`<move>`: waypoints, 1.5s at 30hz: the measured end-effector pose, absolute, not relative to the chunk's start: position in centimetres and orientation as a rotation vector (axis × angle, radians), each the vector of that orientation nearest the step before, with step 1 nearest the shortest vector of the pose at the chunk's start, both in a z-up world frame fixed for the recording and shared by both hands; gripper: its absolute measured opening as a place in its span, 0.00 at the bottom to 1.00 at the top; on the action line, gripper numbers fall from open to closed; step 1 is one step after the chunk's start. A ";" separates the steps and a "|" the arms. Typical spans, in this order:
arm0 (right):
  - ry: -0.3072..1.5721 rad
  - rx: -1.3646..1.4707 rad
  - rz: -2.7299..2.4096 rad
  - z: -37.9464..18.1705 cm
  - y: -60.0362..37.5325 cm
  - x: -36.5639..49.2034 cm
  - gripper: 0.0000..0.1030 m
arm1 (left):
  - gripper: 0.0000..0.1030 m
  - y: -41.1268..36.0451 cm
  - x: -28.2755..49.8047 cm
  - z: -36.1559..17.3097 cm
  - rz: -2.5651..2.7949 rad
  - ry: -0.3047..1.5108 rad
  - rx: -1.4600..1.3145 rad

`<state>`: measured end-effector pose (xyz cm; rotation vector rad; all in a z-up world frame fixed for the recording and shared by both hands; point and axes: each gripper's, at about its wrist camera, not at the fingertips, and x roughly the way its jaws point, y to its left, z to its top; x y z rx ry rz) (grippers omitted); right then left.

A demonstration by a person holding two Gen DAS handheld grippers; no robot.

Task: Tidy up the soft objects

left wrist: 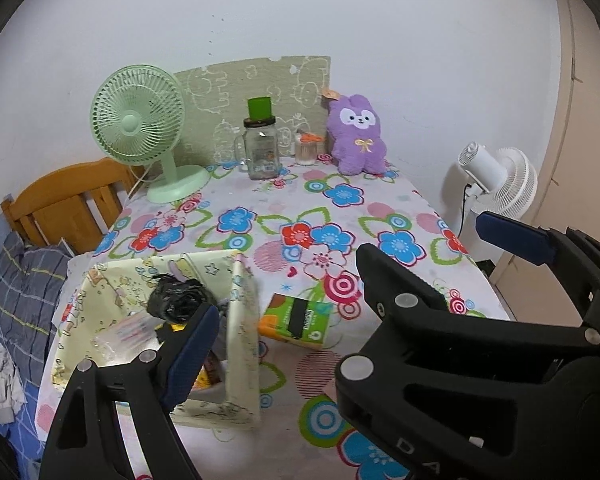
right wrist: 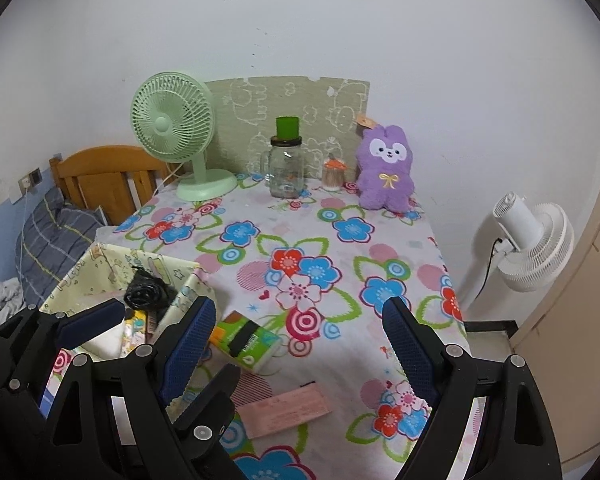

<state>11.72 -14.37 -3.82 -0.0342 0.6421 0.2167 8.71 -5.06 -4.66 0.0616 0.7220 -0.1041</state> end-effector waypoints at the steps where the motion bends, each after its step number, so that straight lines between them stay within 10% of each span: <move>1: 0.645 -0.033 0.214 -4.0 -14.7 11.7 0.85 | 0.86 -5.3 8.7 -4.8 -0.107 0.725 0.063; 45: 0.794 -0.153 0.484 -14.9 -15.6 17.5 0.85 | 0.80 -8.0 12.7 -15.5 0.011 0.998 -0.061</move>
